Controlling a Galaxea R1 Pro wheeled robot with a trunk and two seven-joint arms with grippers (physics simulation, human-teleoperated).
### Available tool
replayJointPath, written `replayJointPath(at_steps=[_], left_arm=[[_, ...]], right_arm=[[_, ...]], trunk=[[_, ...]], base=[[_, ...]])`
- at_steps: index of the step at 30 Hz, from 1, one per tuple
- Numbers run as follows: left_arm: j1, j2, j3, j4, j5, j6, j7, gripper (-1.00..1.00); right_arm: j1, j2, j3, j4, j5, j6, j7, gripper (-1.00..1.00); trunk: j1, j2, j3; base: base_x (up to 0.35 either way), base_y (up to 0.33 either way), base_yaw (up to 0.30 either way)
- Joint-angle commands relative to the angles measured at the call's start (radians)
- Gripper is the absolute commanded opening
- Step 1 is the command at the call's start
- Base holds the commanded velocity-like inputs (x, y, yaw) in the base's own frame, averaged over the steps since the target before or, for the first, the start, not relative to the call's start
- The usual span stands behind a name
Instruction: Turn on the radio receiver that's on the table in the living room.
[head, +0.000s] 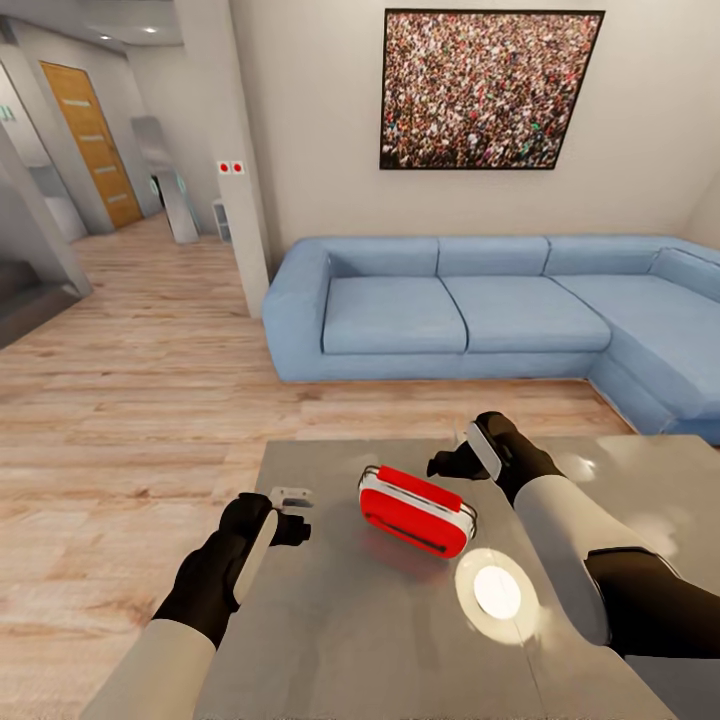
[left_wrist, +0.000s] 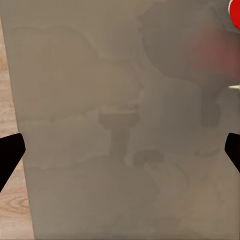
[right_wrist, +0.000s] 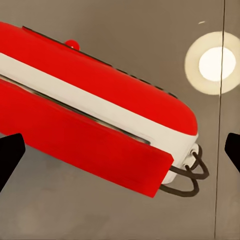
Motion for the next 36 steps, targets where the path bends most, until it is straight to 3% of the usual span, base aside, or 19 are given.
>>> replayJointPath(at_steps=[1, 15, 36], left_arm=[[0.000, 0.000, 0.000, 0.000, 0.000, 0.000, 0.000, 1.00], [0.000, 0.000, 0.000, 0.000, 0.000, 0.000, 0.000, 1.00], [0.000, 0.000, 0.000, 0.001, 0.000, -0.001, 0.000, 1.00]], right_arm=[[0.000, 0.000, 0.000, 0.000, 0.000, 0.000, 0.000, 1.00], [0.000, 0.000, 0.000, 0.000, 0.000, 0.000, 0.000, 1.00], [0.000, 0.000, 0.001, 0.000, 0.002, 0.000, 0.000, 1.00]], trunk=[[0.000, 0.000, -0.002], [0.000, 0.000, -0.024], [0.000, 0.000, -0.052]], base=[[-0.005, 0.006, 0.000], [-0.064, 0.107, 0.000], [-0.004, 0.006, 0.000]])
